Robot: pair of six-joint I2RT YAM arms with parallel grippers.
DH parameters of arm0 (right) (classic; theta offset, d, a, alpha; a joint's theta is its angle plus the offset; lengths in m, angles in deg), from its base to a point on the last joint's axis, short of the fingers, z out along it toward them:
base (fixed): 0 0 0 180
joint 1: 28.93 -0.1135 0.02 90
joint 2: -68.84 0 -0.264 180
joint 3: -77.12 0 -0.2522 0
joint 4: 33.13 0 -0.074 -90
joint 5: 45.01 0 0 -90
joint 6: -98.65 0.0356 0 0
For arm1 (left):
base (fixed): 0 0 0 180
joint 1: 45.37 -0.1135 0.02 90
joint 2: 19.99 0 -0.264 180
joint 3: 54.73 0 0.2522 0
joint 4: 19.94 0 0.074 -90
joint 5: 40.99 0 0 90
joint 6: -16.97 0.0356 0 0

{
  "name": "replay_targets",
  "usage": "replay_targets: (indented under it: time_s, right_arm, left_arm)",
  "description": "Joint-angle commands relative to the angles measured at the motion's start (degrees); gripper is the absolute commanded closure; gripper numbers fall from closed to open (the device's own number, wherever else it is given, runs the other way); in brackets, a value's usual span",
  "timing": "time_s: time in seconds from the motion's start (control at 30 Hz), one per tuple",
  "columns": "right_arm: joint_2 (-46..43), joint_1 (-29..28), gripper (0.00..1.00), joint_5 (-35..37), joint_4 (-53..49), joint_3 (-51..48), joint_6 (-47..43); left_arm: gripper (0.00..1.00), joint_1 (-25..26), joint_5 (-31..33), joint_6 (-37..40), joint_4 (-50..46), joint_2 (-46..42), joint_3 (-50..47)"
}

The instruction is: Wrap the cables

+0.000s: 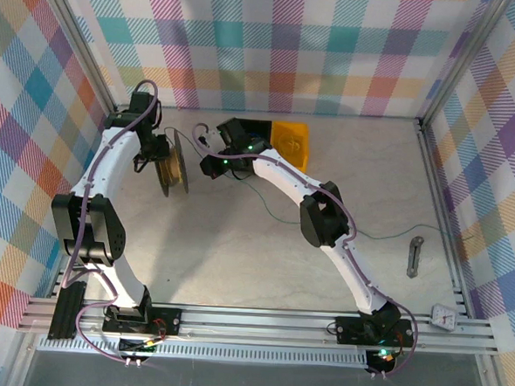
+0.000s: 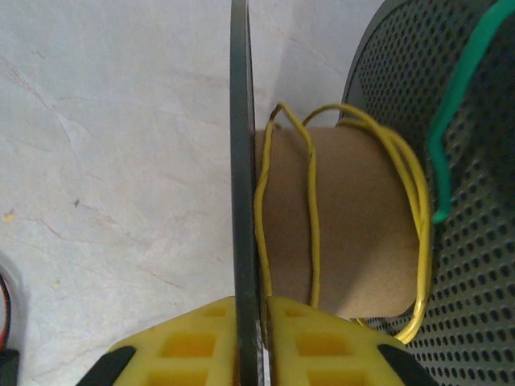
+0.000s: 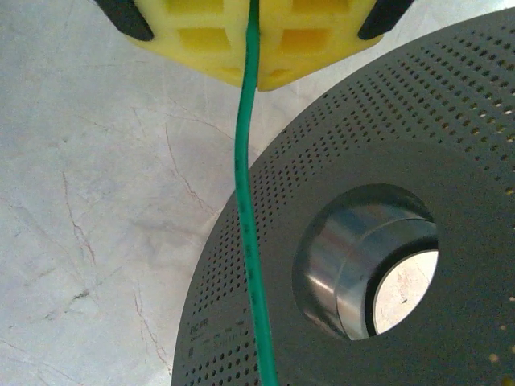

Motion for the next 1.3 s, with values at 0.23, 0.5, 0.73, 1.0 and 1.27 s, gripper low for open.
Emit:
replay_targets:
  time_s: [0.23, 0.5, 0.73, 1.0, 1.27]
  right_arm:
    - [-2.2, -0.4, 1.0, 0.8, -0.8, 1.4, -1.9]
    - [-2.0, -0.5, 1.0, 0.6, -1.0, 1.5, -1.7]
    - [-1.9, -0.5, 1.0, 0.3, -0.9, 1.6, -1.6]
    - [-1.9, -0.7, 1.0, -0.3, -0.9, 1.8, -1.4]
    - [-2.0, -1.0, 1.0, -0.2, -1.2, 1.8, -1.7]
  left_arm:
    - [0.68, -0.6, 0.5, 0.0, 1.8, -0.7, 2.4]
    - [0.63, -0.6, -0.7, -2.2, 6.3, -3.3, 0.0]
    - [0.59, -0.6, -0.5, -3.8, 9.8, -5.0, -2.6]
    - [0.47, -0.3, -3.3, -5.2, 12.0, -3.1, -6.5]
    - [0.48, 0.1, -3.0, -5.8, 13.0, -1.4, -7.2]
